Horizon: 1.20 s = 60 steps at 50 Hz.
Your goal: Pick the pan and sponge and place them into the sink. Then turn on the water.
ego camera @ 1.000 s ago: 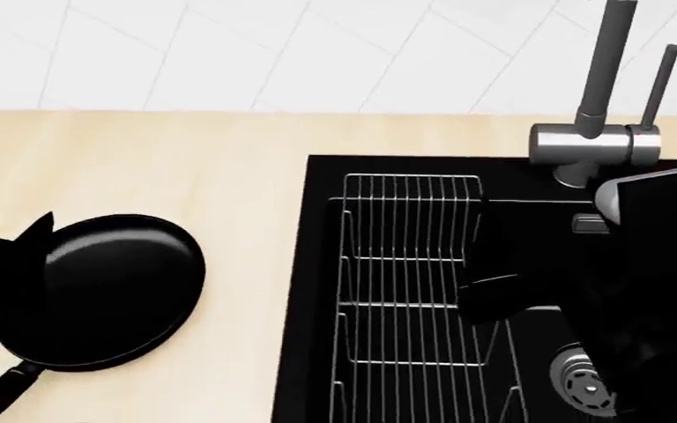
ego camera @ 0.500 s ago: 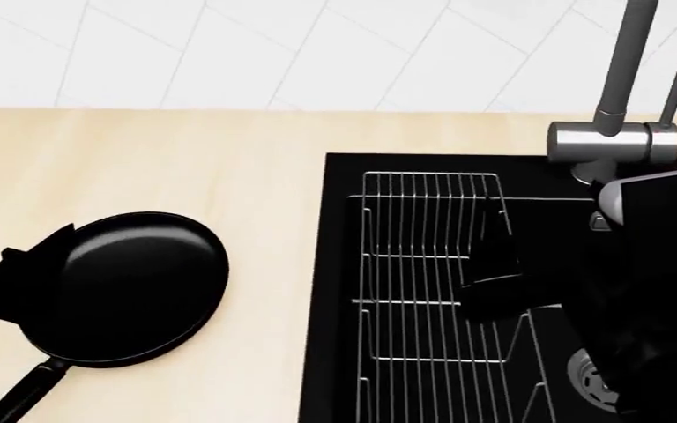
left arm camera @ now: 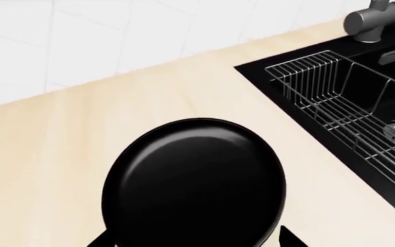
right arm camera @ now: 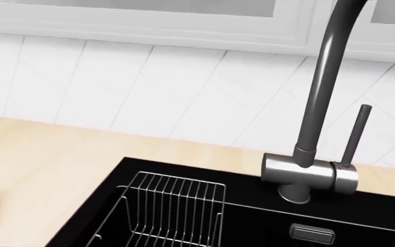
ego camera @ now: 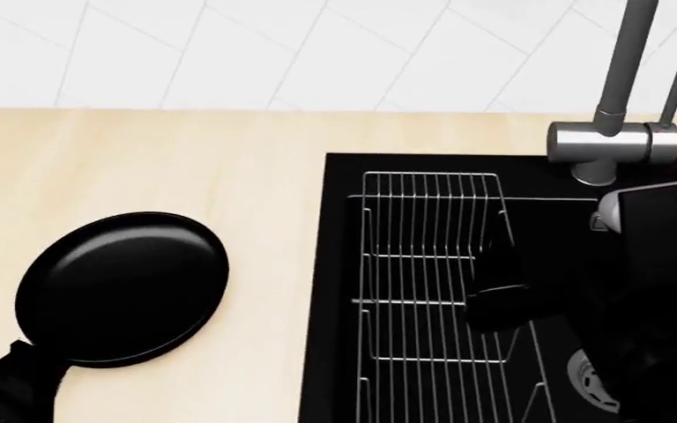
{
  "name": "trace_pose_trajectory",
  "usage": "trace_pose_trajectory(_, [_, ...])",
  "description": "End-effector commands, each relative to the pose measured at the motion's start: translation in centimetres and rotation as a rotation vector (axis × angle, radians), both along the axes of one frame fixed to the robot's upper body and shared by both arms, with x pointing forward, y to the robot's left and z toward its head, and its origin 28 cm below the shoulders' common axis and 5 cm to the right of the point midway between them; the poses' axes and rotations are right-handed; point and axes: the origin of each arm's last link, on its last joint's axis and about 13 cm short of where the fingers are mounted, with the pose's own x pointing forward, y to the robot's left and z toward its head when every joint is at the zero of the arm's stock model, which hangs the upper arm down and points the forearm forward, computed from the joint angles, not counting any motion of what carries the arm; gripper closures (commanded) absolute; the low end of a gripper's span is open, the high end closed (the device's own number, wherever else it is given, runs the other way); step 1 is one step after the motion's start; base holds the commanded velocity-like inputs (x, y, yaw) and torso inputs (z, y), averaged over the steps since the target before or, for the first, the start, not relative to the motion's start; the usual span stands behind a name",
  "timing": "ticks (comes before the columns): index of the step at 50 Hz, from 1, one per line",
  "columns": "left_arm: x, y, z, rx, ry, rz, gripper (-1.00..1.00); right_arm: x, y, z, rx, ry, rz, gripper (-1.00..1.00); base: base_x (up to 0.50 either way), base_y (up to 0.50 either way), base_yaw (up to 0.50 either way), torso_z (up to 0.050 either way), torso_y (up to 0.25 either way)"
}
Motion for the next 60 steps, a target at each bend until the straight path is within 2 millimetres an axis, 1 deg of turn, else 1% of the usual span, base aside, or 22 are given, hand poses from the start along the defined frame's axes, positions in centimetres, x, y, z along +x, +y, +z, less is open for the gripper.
trace_pose_trajectory(1, [-0.7, -0.4, -0.5, 0.045, 0.065, 0.008, -1.0, 0.1, 0.1, -0.4, -0.003, 0.012, 0.001, -1.0, 0.0, 0.0, 0.0, 0.0, 0.0])
trace_pose_trajectory(7, [-0.8, -0.2, -0.9, 0.03, 0.082, 0.016, -1.0, -0.1, 0.1, -0.3, -0.006, 0.009, 0.001, -1.0, 0.0, 0.0, 0.0, 0.0, 0.0])
trace_pose_trajectory(14, [-0.5, 0.1, -0.4, 0.028, 0.082, 0.037, -1.0, -0.1, 0.0, -0.4, -0.006, 0.012, -0.004, -1.0, 0.0, 0.0, 0.0, 0.0, 0.0])
trace_pose_trajectory(15, [-1.0, 1.2, -0.1, 0.031, 0.08, 0.036, -1.0, -0.1, 0.0, -0.4, -0.008, 0.013, -0.004, -1.0, 0.0, 0.0, 0.0, 0.0, 0.0])
trace_pose_trajectory(16, [-0.8, 0.7, -0.2, 0.029, 0.081, 0.035, -1.0, -0.1, 0.0, -0.4, -0.008, 0.014, -0.004, -1.0, 0.0, 0.0, 0.0, 0.0, 0.0])
trace_pose_trajectory(18, [-1.1, 1.1, 0.1, 0.034, 0.086, 0.029, -1.0, 0.0, 0.1, -0.5, -0.009, 0.017, -0.003, -1.0, 0.0, 0.0, 0.0, 0.0, 0.0])
trace_pose_trajectory(22, [-0.8, 0.4, 0.4, 0.022, 0.109, 0.001, -1.0, 0.0, 0.1, -0.7, -0.011, 0.026, -0.006, -1.0, 0.0, 0.0, 0.0, 0.0, 0.0])
trace_pose_trajectory(27, [-1.0, 0.4, 0.6, 0.051, 0.158, -0.017, -1.0, -0.1, 0.0, -0.8, -0.004, 0.026, -0.009, -1.0, 0.0, 0.0, 0.0, 0.0, 0.0])
trace_pose_trajectory(30, [-0.6, -0.3, 0.7, 0.052, 0.176, -0.018, -1.0, -0.1, 0.1, -1.0, -0.006, 0.033, -0.004, -1.0, 0.0, 0.0, 0.0, 0.0, 0.0])
trace_pose_trajectory(31, [-0.5, -0.2, 0.8, 0.052, 0.184, -0.021, -1.0, -0.1, 0.1, -1.1, -0.006, 0.035, -0.004, -1.0, 0.0, 0.0, 0.0, 0.0, 0.0])
trace_pose_trajectory(32, [-0.9, 0.7, 1.1, 0.056, 0.191, -0.025, -1.0, -0.1, 0.0, -1.2, -0.007, 0.036, -0.005, -1.0, 0.0, 0.0, 0.0, 0.0, 0.0])
trace_pose_trajectory(34, [-0.6, 0.8, 1.3, 0.041, 0.215, -0.025, -1.0, 0.0, 0.0, -1.3, -0.002, 0.04, -0.011, -1.0, 0.0, 0.0, 0.0, 0.0, 0.0])
trace_pose_trajectory(35, [-0.3, 0.3, 1.2, 0.037, 0.22, -0.023, -1.0, 0.0, -0.1, -1.4, 0.003, 0.04, -0.011, -1.0, 0.0, 0.0, 0.0, 0.0, 0.0])
trace_pose_trajectory(39, [0.0, 0.4, 1.8, 0.067, 0.235, -0.046, -1.0, 0.0, 0.0, -1.7, 0.001, 0.05, -0.011, -1.0, 0.0, 0.0, 0.0, 0.0, 0.0])
trace_pose_trajectory(41, [-0.1, -0.1, 1.8, 0.108, 0.254, -0.116, -1.0, 0.0, 0.0, -1.8, 0.006, 0.055, -0.012, -1.0, 0.0, 0.0, 0.0, 0.0, 0.0])
trace_pose_trajectory(43, [0.1, 0.0, 1.8, 0.11, 0.265, -0.098, -1.0, 0.1, -0.1, -1.5, -0.001, 0.057, -0.012, -1.0, 0.0, 0.0, 0.0, 0.0, 0.0])
trace_pose_trajectory(45, [0.5, -0.3, 2.3, 0.119, 0.269, -0.1, -1.0, 0.2, -0.1, -1.2, -0.001, 0.051, -0.014, -1.0, 0.0, 0.0, 0.0, 0.0, 0.0])
trace_pose_trajectory(46, [0.4, 0.4, 3.0, 0.115, 0.264, -0.096, -1.0, 0.2, -0.1, -1.2, -0.001, 0.051, -0.014, -1.0, 0.0, 0.0, 0.0, 0.0, 0.0])
trace_pose_trajectory(51, [0.9, -0.1, 3.6, 0.13, 0.267, -0.103, -1.0, 0.2, -0.1, -1.4, -0.003, 0.06, -0.013, -1.0, 0.0, 0.0, 0.0, 0.0, 0.0])
trace_pose_trajectory(52, [0.8, 0.4, 4.1, 0.135, 0.268, -0.109, -1.0, 0.2, -0.1, -1.4, -0.001, 0.062, -0.017, -1.0, 0.0, 0.0, 0.0, 0.0, 0.0])
trace_pose_trajectory(59, [1.0, -0.3, 5.0, 0.176, 0.305, -0.142, -1.0, 0.4, -0.1, -1.7, -0.005, 0.079, -0.017, -1.0, 0.0, 0.0, 0.0, 0.0, 0.0])
trace_pose_trajectory(60, [1.0, 0.2, 5.3, 0.17, 0.307, -0.13, -1.0, 0.4, -0.1, -1.8, -0.003, 0.081, -0.019, -1.0, 0.0, 0.0, 0.0, 0.0, 0.0])
